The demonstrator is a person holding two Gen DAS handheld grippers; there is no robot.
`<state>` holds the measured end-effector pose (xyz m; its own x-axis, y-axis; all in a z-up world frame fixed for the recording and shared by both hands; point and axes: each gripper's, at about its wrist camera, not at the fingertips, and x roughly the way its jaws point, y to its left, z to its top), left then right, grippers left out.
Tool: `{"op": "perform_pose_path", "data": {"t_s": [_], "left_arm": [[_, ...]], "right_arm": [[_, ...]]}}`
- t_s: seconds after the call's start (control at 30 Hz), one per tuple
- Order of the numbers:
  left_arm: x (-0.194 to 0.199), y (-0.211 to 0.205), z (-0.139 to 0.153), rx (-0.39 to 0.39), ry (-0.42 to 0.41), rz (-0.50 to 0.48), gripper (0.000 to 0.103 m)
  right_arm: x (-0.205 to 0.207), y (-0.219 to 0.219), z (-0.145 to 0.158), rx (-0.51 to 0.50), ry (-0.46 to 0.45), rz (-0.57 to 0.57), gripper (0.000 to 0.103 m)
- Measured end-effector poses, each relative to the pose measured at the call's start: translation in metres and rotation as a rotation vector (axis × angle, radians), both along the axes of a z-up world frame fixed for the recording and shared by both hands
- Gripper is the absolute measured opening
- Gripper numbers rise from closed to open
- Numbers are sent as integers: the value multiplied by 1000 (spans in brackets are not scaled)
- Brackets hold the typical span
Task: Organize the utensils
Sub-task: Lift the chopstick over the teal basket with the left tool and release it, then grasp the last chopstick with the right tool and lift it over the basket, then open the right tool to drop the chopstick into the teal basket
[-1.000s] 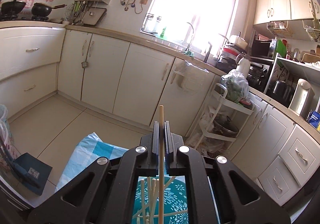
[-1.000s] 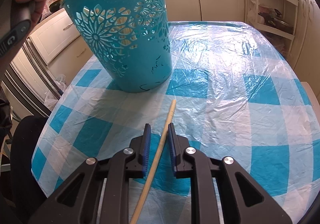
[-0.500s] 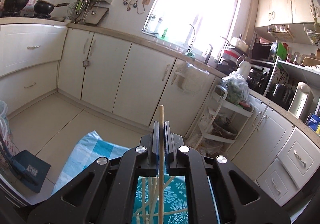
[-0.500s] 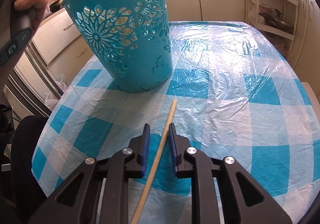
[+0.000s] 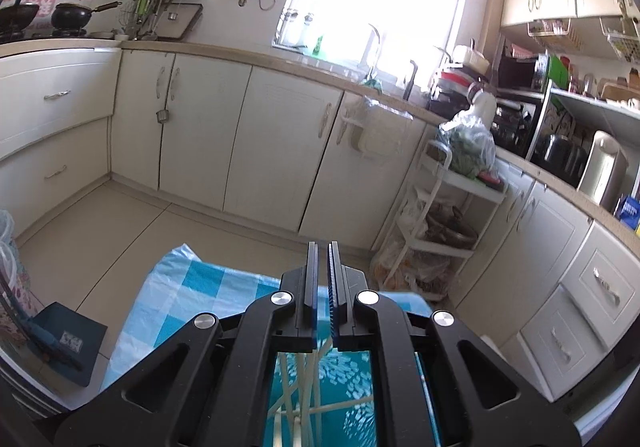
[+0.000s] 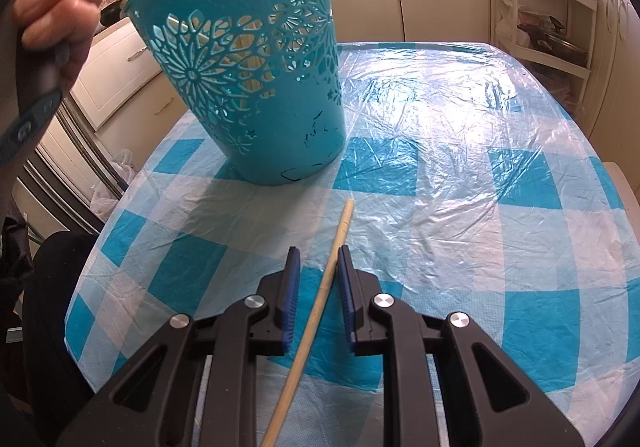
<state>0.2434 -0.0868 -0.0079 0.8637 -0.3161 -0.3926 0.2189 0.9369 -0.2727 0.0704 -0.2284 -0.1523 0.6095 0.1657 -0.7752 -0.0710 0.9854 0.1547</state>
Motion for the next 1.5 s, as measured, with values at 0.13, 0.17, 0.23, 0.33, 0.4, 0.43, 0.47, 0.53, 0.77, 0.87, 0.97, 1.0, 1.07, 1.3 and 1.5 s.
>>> {"op": "perform_pose_path", "data": {"t_s": [0.13, 0.17, 0.23, 0.33, 0.4, 0.43, 0.47, 0.53, 0.77, 0.87, 0.97, 1.0, 1.07, 1.3, 1.5], "left_arm": [[-10, 3, -11, 47, 29, -17, 5], [-14, 7, -11, 49, 32, -15, 5], [-24, 20, -12, 44, 37, 2, 10], [-44, 45, -12, 53, 22, 62, 41], [-58, 62, -15, 71, 6, 116, 58], [-65, 72, -19, 80, 4, 140, 63], [-72, 83, -25, 86, 16, 162, 65], [-82, 99, -42, 101, 55, 191, 74], [-80, 98, -116, 237, 248, 137, 80], [-77, 86, -131, 272, 295, 69, 81], [-79, 78, -140, 320, 302, 43, 84], [-78, 76, -142, 324, 312, 35, 85], [-76, 74, -146, 331, 329, 31, 85], [-77, 70, -148, 355, 331, 29, 87], [-79, 66, -147, 374, 320, 25, 87]], "right_arm": [[0, 1, 0, 2, 0, 0, 20], [0, 1, 0, 2, 0, 1, 20], [0, 3, -1, -3, 1, 4, 20], [0, 7, -1, -31, 1, 15, 20], [0, 9, -1, -57, 0, 19, 17], [0, 10, -1, -68, 1, 21, 13], [1, 9, 0, -74, 4, 20, 8], [1, 3, 0, -40, 23, 13, 7], [-2, 8, 3, -74, 38, 29, 6], [-8, -5, 16, 15, 25, 4, 6], [-16, -21, 39, 125, -26, -15, 6], [-19, -25, 51, 163, -54, -19, 6], [-21, -28, 70, 217, -104, -24, 6], [1, -8, 170, 295, -373, 33, 6], [63, 19, 214, 217, -610, -28, 6]]}}
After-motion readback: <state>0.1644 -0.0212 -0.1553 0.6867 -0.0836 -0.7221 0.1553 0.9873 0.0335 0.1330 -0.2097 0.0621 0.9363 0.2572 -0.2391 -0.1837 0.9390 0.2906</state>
